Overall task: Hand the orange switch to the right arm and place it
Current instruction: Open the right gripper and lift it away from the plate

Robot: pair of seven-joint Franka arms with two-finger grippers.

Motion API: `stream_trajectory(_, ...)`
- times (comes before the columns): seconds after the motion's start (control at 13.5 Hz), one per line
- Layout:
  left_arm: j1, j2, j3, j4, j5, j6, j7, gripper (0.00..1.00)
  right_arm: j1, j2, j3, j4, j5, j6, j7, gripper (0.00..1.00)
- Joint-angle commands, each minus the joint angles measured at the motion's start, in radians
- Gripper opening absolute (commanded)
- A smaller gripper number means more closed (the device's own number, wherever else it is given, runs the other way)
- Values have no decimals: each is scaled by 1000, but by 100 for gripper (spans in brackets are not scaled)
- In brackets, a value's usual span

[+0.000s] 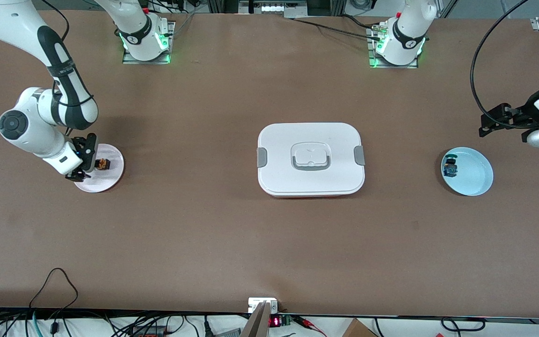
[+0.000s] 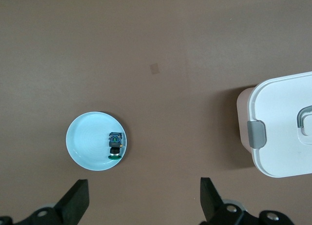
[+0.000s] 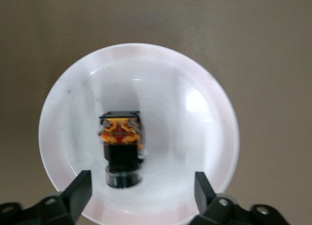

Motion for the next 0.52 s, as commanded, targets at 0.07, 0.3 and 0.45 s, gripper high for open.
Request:
stream_trajectory(0.07,-1,29,-3,48,31,-19,-10,100,-12,-78,18,81,89,-114,-32,100)
stream_trajectory(0.3,-3,29,-5,46,29,-19,-14,100,-12,-102,19,188,233,-306,35,100)
stream_trajectory(0.45,-3,29,-5,46,29,-19,-14,100,-11,-118,19,233,243,-355,116,100)
